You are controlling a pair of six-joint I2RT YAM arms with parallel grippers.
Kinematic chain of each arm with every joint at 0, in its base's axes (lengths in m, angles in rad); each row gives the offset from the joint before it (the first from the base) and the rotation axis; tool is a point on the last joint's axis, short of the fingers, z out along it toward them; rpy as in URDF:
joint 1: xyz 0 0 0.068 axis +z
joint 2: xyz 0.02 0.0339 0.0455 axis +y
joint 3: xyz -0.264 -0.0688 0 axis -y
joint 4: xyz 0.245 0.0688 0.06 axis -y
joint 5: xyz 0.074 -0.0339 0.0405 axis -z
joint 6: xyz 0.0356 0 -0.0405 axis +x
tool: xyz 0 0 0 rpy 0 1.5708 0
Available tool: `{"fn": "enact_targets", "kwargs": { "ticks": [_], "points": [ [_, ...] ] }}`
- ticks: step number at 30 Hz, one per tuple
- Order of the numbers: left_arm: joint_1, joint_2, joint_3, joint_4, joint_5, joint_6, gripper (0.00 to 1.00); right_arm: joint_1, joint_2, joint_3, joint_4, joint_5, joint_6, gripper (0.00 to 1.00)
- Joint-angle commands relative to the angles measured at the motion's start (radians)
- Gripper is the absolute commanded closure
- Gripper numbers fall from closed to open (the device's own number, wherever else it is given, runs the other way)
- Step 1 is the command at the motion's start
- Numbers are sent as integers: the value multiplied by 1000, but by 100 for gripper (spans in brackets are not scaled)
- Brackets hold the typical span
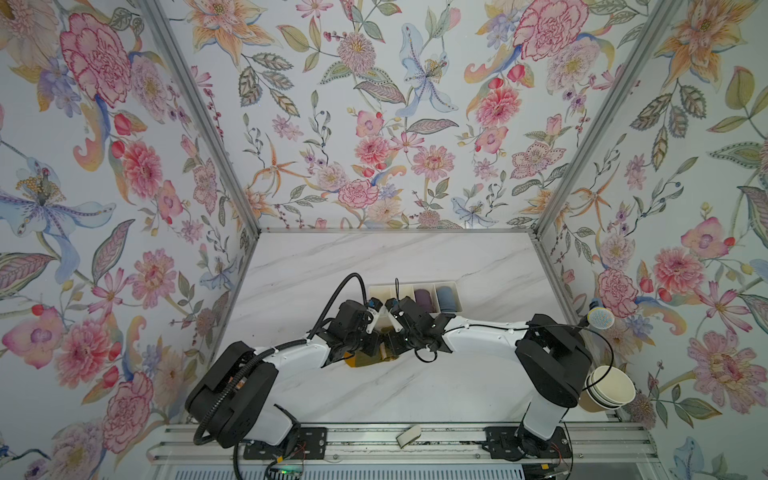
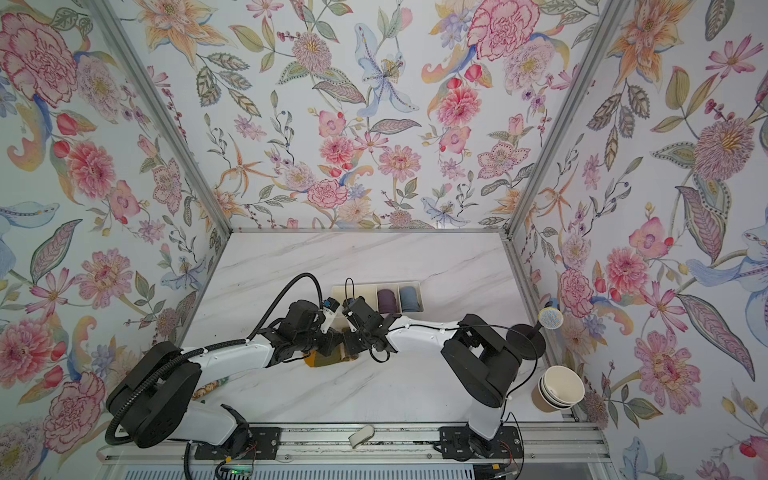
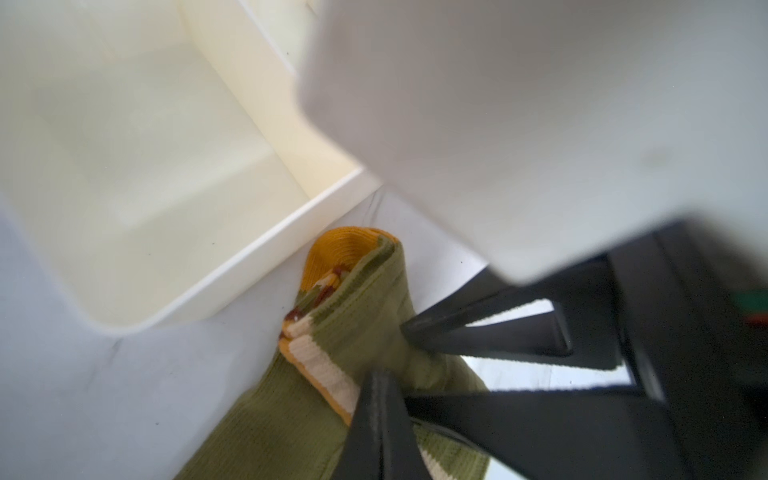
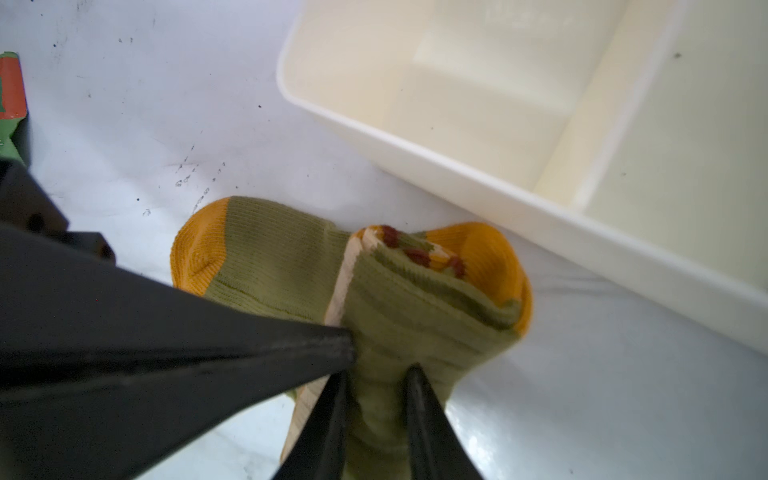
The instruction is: Roll the socks
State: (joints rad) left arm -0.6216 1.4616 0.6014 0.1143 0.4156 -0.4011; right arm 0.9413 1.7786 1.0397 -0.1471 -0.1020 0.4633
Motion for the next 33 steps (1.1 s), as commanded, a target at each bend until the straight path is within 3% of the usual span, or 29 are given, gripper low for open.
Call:
{"fn": "enact_targets", "kwargs": {
  "ticks": [1, 17, 33],
  "points": [
    [7, 31, -8, 0, 19, 1, 100, 7, 12, 0, -27, -19, -11, 73],
    [6, 72, -24, -32, -30, 29, 100, -110, -181, -197, 173, -233, 93, 61],
    [6, 74, -36, -59, -53, 44, 100, -146, -102, -305, 399, -355, 253, 59]
  ]
}}
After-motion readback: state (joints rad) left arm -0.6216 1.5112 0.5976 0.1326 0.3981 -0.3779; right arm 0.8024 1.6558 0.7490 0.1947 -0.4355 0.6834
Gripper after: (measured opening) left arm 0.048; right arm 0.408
